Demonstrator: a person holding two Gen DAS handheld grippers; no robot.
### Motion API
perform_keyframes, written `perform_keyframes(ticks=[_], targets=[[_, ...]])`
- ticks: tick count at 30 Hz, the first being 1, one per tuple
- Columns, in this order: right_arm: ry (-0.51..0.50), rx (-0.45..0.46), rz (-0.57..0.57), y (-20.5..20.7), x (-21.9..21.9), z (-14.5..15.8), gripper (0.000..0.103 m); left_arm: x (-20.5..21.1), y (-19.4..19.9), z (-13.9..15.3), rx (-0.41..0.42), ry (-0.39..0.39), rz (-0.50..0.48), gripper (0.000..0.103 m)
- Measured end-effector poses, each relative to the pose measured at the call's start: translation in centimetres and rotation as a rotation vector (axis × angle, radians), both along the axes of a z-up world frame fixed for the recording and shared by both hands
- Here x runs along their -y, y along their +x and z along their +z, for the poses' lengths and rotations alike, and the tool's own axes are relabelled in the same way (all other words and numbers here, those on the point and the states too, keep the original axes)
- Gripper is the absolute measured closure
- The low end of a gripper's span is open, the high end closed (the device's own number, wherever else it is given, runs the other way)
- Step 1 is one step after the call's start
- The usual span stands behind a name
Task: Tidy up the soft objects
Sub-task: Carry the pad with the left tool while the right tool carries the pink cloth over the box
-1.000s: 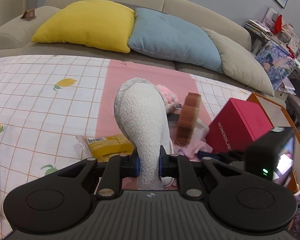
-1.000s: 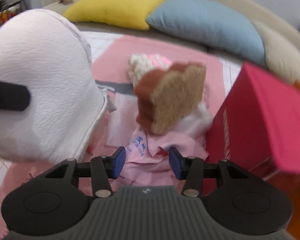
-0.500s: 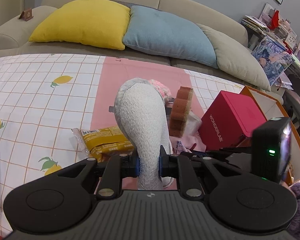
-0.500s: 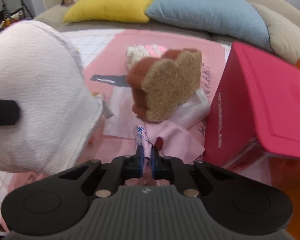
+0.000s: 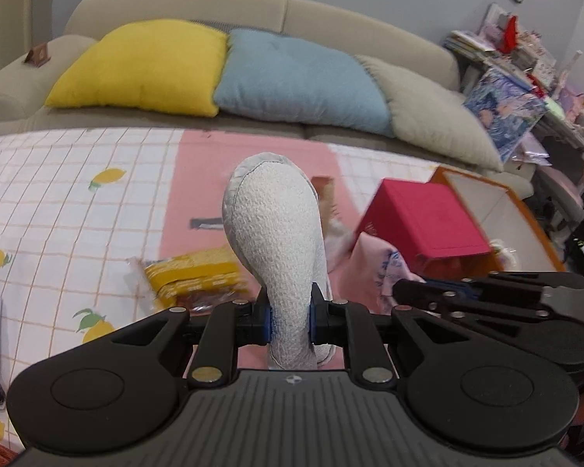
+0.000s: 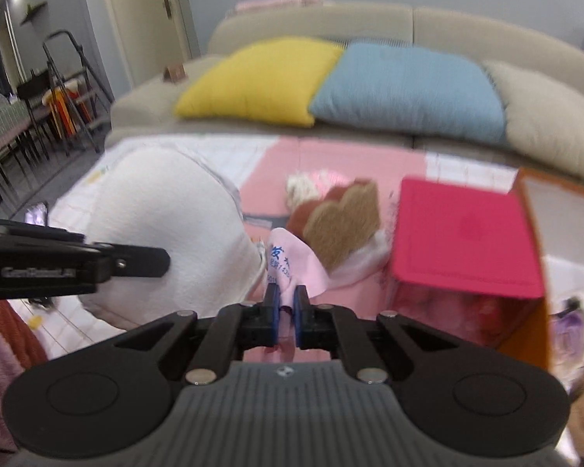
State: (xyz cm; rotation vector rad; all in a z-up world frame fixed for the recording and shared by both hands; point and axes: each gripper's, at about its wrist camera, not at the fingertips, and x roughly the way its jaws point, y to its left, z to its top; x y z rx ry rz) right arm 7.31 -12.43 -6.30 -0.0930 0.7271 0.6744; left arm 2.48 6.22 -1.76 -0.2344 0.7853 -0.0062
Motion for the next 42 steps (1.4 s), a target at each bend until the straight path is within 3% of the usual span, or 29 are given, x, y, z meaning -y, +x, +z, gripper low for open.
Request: perform_keyframes(ticks=[10,19,26,33,38,42], targets=[[0.094,0.126,-0.188,-1.0,9.1,5.0,0.098,6.2,2.9,4.9,0.097,-0.07,-0.189,0.085],[0.04,0.198,-0.368,2.5,19.1,6.1,0.098,15.9,10.4,7.3,0.137,0.048,-0.442,0.085],[-0.033,0.108,-0.462,7.7,23.8,3.6,0.098,21.7,16.2,4.8,0.066,0.207,-0.538,0.085],[-0.15,-0.049,-0.558,11.6,24.9,-0.9,0.098,25.0,18.1,0.5,-0.005,0.428,-0.598,0.085],[-0.19,-0.151,-0.564,12.6,24.7,-3.6,0.098,26.3,19.6,-1.8,-0.073,0.501,-0.62,0.084],[-0.226,-0.178,-0.539,13.0,24.1,-4.5,0.097,26.9,20.1,-2.5,-0.094,0.522,-0.635,0.079]])
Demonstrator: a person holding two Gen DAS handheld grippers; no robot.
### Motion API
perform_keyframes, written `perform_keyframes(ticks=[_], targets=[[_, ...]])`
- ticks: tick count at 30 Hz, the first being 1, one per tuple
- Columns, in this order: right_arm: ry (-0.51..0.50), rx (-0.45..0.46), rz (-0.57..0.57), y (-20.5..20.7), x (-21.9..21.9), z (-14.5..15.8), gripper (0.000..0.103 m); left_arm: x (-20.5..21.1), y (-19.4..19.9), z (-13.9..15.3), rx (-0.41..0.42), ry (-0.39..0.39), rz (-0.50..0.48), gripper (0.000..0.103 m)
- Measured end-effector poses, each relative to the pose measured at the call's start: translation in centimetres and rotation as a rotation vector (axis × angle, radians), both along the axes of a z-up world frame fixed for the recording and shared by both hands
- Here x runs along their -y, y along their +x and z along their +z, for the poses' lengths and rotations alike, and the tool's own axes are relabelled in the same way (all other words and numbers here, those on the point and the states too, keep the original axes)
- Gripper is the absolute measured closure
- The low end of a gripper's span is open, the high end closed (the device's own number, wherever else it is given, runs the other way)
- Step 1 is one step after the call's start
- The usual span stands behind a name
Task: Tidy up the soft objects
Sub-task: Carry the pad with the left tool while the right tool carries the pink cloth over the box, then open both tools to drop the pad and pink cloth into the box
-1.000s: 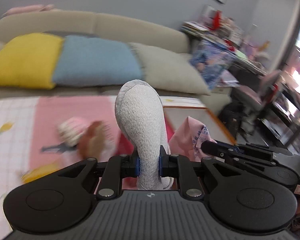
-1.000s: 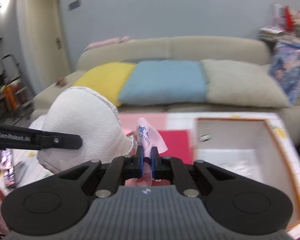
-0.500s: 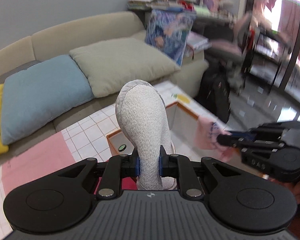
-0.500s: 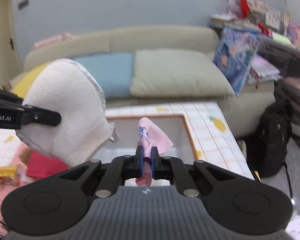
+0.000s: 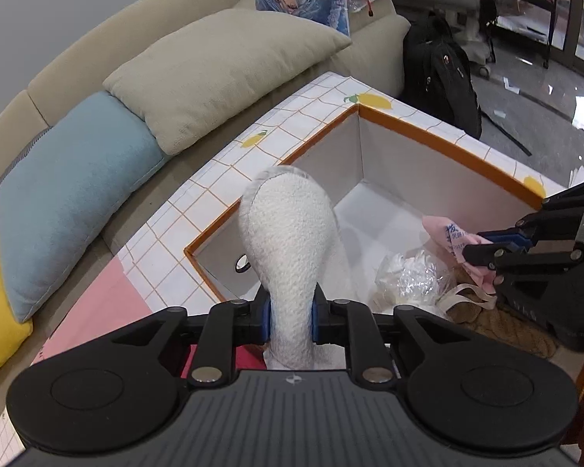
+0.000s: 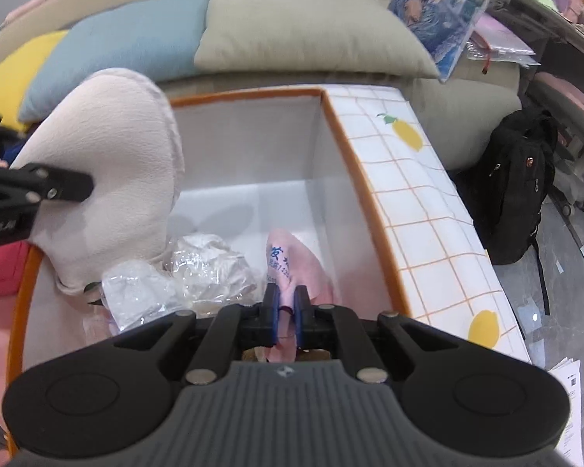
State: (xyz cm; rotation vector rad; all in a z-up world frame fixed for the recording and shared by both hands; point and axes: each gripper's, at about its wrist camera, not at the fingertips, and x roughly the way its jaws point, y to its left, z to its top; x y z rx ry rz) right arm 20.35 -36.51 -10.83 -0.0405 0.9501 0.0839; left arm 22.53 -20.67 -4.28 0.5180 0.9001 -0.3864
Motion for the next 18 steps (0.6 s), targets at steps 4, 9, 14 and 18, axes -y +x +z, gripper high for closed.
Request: perform_keyframes(ticks=[4,9,14,18], targets=[[-0.023,-0.025,0.013,0.2,-0.5,-0.4,0.093,-0.3,0.3,0.2,-0.02,-0.033,0.029,0.067],[-0.047,-0.024,0.016,0.2,-0.8,-0.3,0.091,-1.4,0.2,1.1,-0.003,-0.094,0.034,0.046],[-0.072,0.003,0.01,-0.3,-1.1,0.4,0.071,-2.3,0.0,2.7,0.009,-0.152,0.048,0.035],[-0.092,0.039,0.004,-1.1,-1.3,2.2,0.059,-3.4,-0.7,4.4,0.029,-0.211,0.065,0.035]])
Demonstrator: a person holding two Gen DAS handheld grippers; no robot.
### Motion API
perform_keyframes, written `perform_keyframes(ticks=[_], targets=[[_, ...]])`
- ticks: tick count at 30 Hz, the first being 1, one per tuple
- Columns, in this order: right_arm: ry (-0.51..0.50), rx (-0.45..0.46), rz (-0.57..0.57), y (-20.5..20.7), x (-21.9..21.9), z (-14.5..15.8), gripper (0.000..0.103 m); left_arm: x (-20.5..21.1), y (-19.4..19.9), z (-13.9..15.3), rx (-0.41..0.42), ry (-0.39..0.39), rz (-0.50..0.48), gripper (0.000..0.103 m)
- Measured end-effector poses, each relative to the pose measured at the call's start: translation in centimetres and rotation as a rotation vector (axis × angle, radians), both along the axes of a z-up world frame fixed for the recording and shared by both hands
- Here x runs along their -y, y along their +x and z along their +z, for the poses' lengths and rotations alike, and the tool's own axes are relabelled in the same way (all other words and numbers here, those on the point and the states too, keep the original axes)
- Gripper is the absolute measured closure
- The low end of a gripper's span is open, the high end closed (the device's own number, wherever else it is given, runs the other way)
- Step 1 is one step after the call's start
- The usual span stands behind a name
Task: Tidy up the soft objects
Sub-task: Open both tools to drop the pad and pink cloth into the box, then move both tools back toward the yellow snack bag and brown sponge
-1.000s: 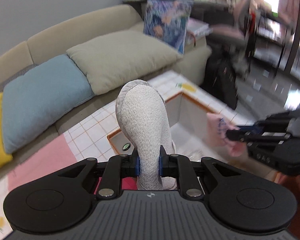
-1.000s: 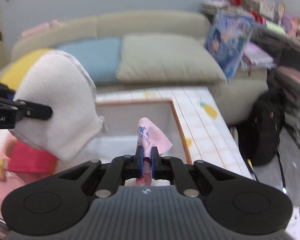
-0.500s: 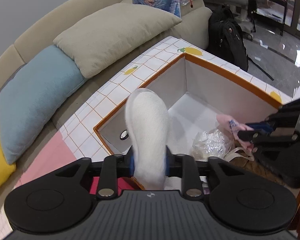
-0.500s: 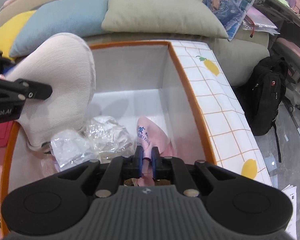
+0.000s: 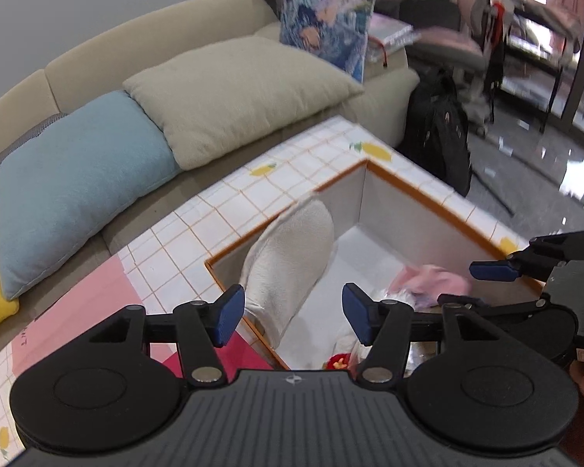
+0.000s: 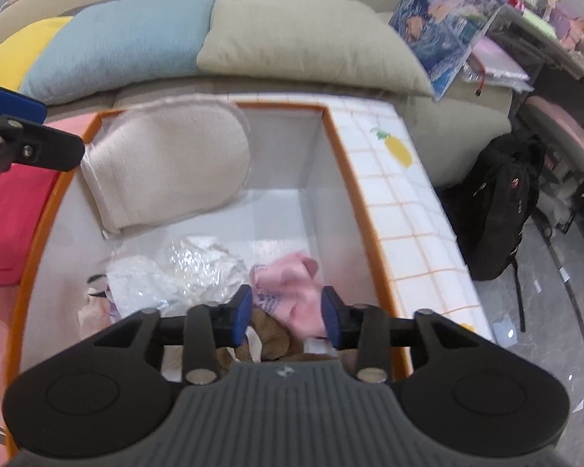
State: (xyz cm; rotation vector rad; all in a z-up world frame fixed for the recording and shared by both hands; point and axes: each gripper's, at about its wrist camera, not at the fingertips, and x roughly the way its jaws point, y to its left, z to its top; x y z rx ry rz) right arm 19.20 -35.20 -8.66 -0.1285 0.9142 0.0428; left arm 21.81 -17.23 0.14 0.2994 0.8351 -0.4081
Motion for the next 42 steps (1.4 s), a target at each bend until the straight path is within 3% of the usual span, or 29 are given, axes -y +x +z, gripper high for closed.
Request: perform_keyframes(ticks=[8,12,17,24,33,42], targets=[[0.031,0.138,-0.02,-3.4,-1.2,5.3,0.035,-3.6,-3.8,3.9,0.089,-0.162,0.059,0.034],[0.106,0.215,-0.031,-5.7,-2.8,7.2,0.033,-6.6,-6.3,4.8,0.12,-0.246,0.131,0.034],[0.203,0.256,0.002,-8.9,-6.3,7.3,0.029,-11.1,-9.5,4.2,0.119,-0.346,0.261,0.034],[0.272,0.181,0.117,-11.3,-11.6,5.0,0.029,-17.1,-13.4,1.3,0.105,-0.321,0.419,0.034],[0.217,0.101,0.31,-12.0,-18.7,2.7,0.031,-23.4,-17.8,-2.8,0.012,-0.32,0.584,0.034],[0.151,0.111,0.501,-11.8,-25.1,1.9,0.038,-27.8,-18.8,-4.1,-0.002,-0.36,0.669,0.034]])
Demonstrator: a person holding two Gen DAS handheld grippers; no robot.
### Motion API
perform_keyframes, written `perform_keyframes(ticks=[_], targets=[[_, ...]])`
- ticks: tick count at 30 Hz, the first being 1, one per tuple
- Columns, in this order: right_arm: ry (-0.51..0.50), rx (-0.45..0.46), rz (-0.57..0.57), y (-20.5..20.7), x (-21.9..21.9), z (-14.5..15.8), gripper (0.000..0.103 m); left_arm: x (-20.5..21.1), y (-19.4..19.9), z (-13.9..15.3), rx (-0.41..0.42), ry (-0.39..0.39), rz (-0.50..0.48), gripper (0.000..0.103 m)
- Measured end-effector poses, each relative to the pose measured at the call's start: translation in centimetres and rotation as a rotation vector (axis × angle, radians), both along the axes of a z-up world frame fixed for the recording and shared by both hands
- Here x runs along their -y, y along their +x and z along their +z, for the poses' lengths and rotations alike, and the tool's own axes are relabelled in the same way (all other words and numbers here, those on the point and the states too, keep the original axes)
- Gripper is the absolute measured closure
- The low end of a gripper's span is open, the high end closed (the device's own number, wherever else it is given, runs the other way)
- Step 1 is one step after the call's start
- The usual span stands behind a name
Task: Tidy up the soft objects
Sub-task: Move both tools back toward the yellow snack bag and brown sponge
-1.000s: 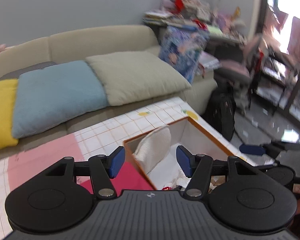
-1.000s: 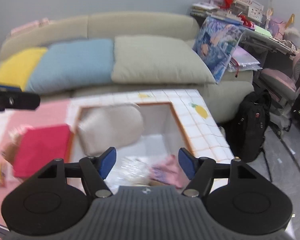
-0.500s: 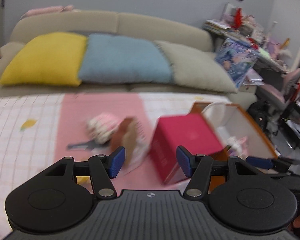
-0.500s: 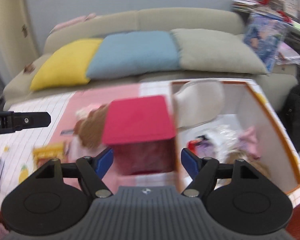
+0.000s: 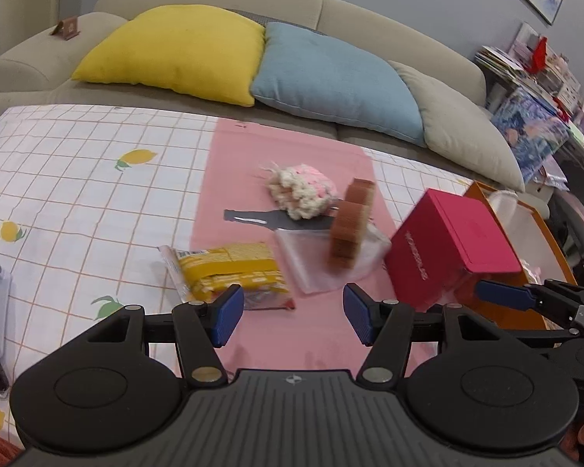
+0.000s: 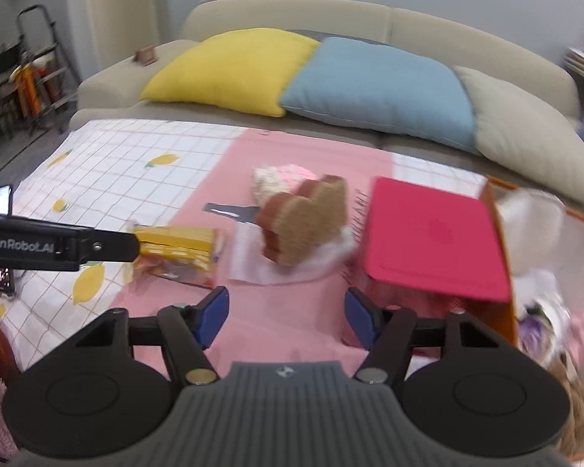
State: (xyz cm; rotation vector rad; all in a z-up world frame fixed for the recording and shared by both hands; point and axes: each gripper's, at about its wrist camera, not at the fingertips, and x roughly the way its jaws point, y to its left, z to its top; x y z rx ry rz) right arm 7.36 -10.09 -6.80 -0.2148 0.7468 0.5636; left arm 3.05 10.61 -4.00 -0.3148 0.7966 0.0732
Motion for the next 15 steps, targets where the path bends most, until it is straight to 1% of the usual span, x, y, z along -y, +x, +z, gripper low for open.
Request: perform_keyframes(ticks=[4,8,11,13,15], targets=[[-0.011,0.028,0.058,0.6,-2.2,0.1,0.041,-0.8,0.8,-0.2,0.008,0.004,-0.015,0.034],[-0.034,0.062,0.103,1.7,-4.2,-0.1,0.044,-1.5,1.8,-0.9,-0.013,0.003,-0.022,0.034],[-0.049,0.069,0.112,3.0,-5.3,-0.4,0.045,-2.0,2.8,-1.6,-0.034,0.017,-0.029,0.034],[-0.06,0.07,0.11,3.9,-5.9,-0.7,0.045,-2.5,3.5,-2.3,-0.052,0.029,-0.036,0.03],[-0.082,0.07,0.096,4.9,-6.7,-1.1,0.043,-3.2,4.2,-3.1,-0.078,0.038,-0.009,0.03]])
